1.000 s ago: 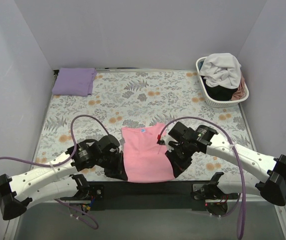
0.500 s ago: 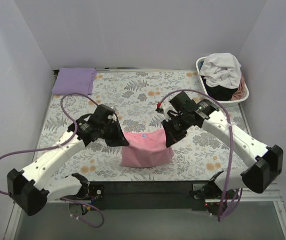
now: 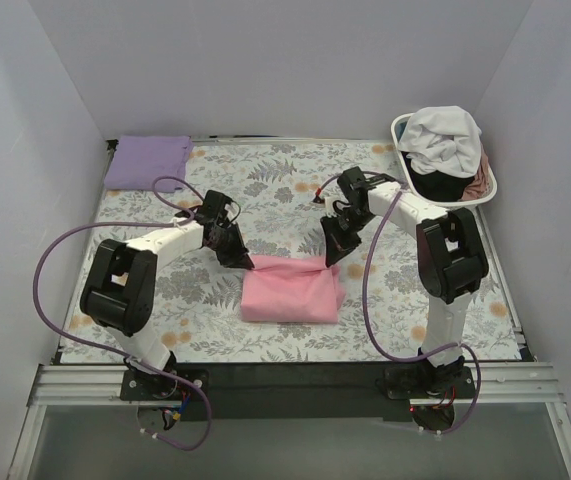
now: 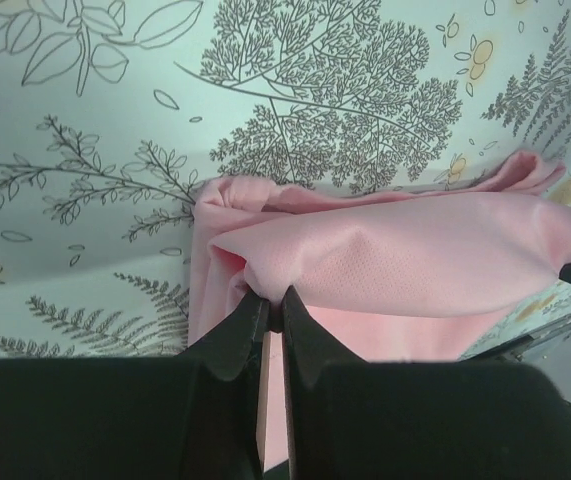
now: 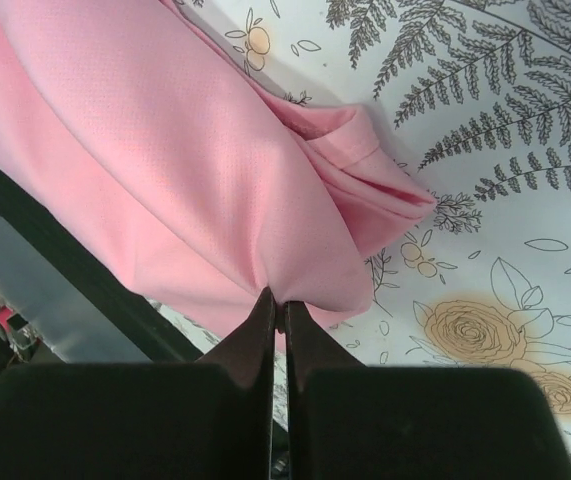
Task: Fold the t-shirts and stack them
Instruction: Fold the tshirt
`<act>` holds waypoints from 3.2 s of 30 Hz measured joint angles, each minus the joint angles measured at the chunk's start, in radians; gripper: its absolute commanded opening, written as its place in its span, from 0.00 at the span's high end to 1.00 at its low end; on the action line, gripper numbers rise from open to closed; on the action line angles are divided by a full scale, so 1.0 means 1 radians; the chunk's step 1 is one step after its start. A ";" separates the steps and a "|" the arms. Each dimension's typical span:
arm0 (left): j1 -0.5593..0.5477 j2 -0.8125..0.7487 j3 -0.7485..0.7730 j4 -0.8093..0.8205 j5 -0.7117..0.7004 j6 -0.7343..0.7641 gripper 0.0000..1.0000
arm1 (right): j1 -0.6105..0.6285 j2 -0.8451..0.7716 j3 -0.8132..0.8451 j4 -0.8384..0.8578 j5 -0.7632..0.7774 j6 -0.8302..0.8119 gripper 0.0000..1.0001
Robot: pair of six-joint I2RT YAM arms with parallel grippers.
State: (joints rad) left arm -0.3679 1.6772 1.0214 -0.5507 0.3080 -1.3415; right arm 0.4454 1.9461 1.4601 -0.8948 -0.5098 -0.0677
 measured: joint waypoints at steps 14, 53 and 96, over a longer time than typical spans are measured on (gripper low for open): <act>-0.003 -0.185 -0.078 0.115 -0.056 0.024 0.38 | -0.014 -0.186 -0.145 0.151 0.114 0.074 0.62; 0.013 0.027 -0.245 0.650 -0.036 -0.176 0.76 | -0.183 -0.121 -0.632 1.254 -0.289 0.513 0.54; -0.019 -0.251 -0.485 0.777 -0.064 -0.466 0.86 | -0.105 -0.273 -0.789 1.575 -0.331 0.809 0.54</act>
State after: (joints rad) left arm -0.3874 1.4258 0.5362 0.2268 0.2440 -1.8076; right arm 0.3405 1.6733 0.6712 0.6807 -0.8406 0.7418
